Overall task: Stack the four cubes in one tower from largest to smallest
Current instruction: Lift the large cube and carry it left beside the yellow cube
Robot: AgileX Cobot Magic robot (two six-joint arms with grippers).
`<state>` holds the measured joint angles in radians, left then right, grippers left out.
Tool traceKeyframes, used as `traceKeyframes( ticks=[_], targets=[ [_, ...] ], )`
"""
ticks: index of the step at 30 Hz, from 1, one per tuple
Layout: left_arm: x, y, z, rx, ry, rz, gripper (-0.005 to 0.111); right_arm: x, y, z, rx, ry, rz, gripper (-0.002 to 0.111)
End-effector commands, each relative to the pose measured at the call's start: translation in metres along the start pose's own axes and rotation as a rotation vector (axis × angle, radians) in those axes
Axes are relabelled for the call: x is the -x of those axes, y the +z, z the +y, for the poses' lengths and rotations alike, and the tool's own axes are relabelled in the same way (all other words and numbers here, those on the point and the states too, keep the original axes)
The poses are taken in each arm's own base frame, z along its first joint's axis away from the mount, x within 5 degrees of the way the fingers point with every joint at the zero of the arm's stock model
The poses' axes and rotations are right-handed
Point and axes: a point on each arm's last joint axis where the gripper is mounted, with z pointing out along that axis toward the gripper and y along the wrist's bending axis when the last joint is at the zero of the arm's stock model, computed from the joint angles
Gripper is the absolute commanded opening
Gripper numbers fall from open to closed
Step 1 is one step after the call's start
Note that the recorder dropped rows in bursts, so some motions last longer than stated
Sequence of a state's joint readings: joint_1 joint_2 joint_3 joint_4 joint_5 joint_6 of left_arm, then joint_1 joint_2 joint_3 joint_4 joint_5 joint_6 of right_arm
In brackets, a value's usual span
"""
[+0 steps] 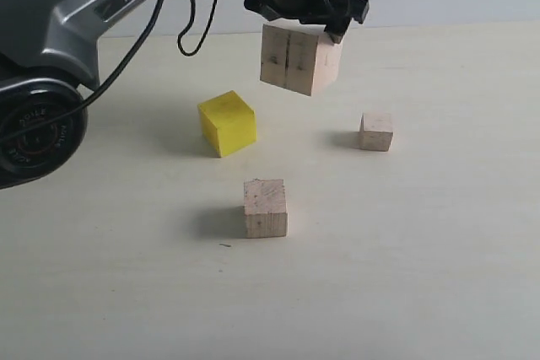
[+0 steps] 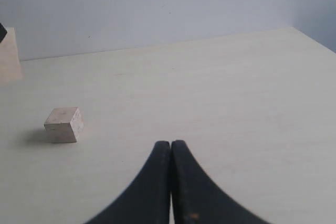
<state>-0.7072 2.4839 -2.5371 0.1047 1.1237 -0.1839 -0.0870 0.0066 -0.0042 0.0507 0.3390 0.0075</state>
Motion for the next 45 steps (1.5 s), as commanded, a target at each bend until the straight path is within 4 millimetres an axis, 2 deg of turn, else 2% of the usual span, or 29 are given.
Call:
traceKeyframes(
  ticks=[1,7,16,21,26,30,37,39,42,45],
  targets=[
    [0.009,-0.022,0.010,0.015,-0.009,-0.039,0.000,-0.001,0.000,0.000,-0.006,-0.007,-0.009,0.000],
    [0.013,-0.042,0.033,0.043,-0.055,-0.026,0.000,-0.001,0.000,0.000,-0.006,-0.007,-0.009,0.000],
    [0.023,-0.088,0.063,0.072,-0.106,-0.076,0.000,-0.001,0.000,0.000,-0.006,-0.007,-0.009,0.000],
    [0.014,-0.104,0.086,0.120,-0.135,-0.041,0.000,-0.001,0.000,0.000,-0.006,-0.007,-0.009,0.000],
    [-0.016,-0.118,0.109,0.189,-0.168,-0.023,0.000,-0.001,0.000,0.000,-0.006,-0.007,-0.009,0.000],
    [-0.060,-0.125,0.119,0.184,-0.243,-0.091,0.000,-0.001,0.000,0.000,-0.006,-0.007,-0.009,0.000],
    [-0.136,-0.119,0.113,0.120,-0.327,-0.192,0.000,-0.001,0.000,0.000,-0.006,-0.007,-0.009,0.000],
    [-0.163,-0.114,0.110,0.095,-0.339,-0.235,0.000,-0.001,0.000,-0.001,-0.007,-0.009,-0.009,0.000],
    [-0.188,-0.106,0.107,0.064,-0.333,-0.238,0.000,-0.001,0.000,-0.001,-0.007,-0.009,-0.009,0.000],
    [-0.204,-0.099,0.105,0.053,-0.337,-0.215,0.000,-0.001,0.000,-0.001,-0.007,-0.009,-0.009,0.000]
  ],
)
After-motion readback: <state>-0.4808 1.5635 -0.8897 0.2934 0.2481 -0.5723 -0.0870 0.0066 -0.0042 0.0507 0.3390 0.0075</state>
